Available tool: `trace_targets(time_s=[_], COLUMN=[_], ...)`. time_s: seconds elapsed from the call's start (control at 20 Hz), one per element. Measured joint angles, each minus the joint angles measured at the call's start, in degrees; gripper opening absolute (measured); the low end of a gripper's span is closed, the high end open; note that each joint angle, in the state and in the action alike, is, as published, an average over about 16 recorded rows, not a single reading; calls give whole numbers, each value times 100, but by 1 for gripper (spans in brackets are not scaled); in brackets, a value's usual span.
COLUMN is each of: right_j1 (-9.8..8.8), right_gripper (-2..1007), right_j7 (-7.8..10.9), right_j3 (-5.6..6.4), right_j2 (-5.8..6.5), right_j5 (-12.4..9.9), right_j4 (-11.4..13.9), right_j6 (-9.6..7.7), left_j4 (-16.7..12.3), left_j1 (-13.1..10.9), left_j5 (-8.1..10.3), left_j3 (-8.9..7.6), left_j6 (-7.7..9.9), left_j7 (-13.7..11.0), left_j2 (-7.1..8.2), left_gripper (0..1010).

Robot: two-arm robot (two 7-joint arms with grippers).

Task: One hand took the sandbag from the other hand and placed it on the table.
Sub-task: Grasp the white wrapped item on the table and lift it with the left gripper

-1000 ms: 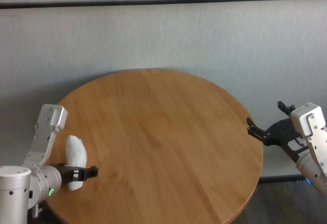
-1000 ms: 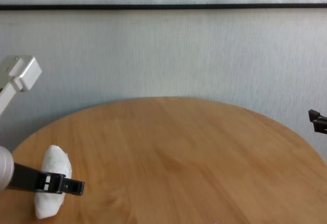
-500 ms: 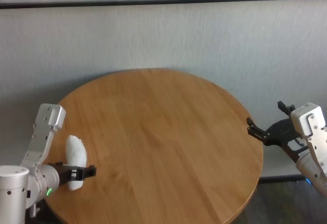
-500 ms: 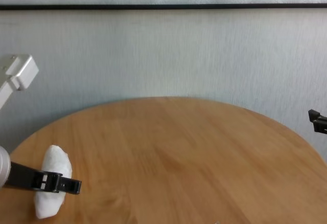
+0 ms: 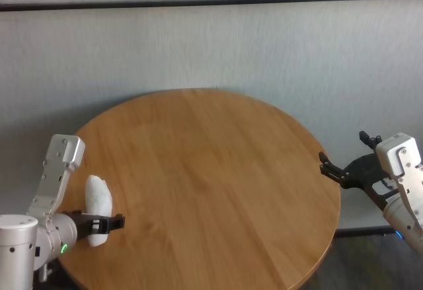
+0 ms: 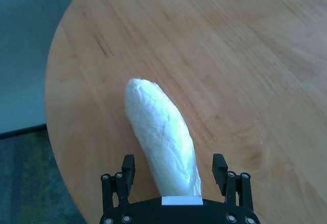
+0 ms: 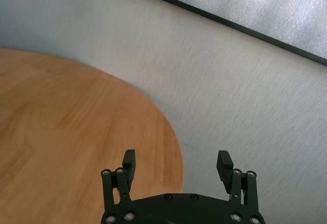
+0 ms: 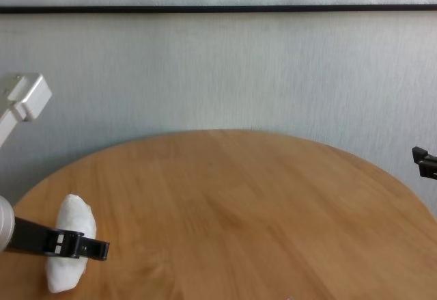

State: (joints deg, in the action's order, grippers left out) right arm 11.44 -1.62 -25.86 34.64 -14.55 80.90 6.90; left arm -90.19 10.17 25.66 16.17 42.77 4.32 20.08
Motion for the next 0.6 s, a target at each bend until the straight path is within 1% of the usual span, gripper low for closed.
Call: trace_targets(time_s=[0.35, 0.6], right_j1=[0, 0], right_gripper=[1001, 1001], right_j7=[0, 0], right_j3=[0, 0], right_j2=[0, 0], right_j5=[0, 0], right_j4=[0, 0], right_j6=[0, 0], left_j4=[-2, -3], left_j1=[-3, -4], left_j5=[9, 12], left_j3=[-1, -2], left_j6=[0, 0], left_j7=[8, 12], left_j2=[-3, -5], left_gripper=[994, 947])
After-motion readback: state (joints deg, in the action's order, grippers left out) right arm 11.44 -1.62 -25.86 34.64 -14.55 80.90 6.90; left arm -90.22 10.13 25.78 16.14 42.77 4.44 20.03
